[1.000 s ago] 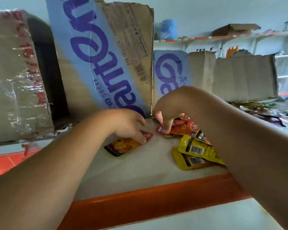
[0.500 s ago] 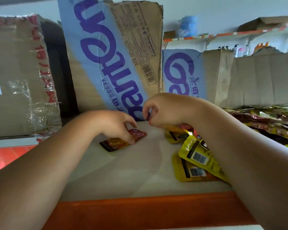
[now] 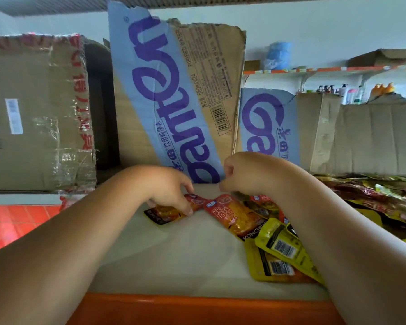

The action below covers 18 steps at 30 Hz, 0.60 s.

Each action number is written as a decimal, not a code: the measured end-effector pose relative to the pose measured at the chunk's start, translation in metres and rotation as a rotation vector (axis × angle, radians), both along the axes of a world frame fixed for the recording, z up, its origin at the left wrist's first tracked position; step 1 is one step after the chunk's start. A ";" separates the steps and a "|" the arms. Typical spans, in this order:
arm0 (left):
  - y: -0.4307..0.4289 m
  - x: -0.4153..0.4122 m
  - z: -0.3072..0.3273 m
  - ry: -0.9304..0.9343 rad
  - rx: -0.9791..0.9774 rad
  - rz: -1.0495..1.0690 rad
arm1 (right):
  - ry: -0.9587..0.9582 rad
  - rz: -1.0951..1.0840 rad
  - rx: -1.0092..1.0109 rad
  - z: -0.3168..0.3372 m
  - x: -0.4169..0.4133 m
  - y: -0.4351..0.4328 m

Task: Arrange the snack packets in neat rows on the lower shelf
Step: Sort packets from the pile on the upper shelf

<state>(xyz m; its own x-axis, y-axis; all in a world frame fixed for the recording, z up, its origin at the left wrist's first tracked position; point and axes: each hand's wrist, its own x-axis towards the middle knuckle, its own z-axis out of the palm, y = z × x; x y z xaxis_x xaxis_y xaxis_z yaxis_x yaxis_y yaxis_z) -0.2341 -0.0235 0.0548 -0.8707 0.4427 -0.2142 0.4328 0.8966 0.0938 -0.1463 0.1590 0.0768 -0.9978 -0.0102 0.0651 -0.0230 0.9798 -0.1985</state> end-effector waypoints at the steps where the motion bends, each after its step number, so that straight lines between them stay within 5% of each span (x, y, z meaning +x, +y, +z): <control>1: 0.000 0.001 0.001 -0.001 -0.007 0.013 | -0.066 0.008 0.074 0.000 0.001 -0.004; 8: -0.002 0.011 0.005 -0.013 -0.026 0.034 | -0.282 0.142 0.339 -0.002 0.005 -0.024; 13: -0.004 0.012 0.010 0.077 -0.089 -0.016 | -0.125 0.181 0.128 -0.001 0.011 -0.019; 18: -0.012 0.013 0.020 0.219 0.057 -0.038 | 0.008 0.120 -0.016 -0.001 0.007 -0.013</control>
<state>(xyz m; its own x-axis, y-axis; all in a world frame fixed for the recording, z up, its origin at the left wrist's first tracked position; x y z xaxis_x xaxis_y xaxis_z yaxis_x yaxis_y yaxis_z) -0.2207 -0.0352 0.0747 -0.8762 0.4820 0.0047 0.4817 0.8752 0.0441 -0.1394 0.1458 0.0759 -0.9890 -0.1282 0.0737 -0.1412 0.9666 -0.2139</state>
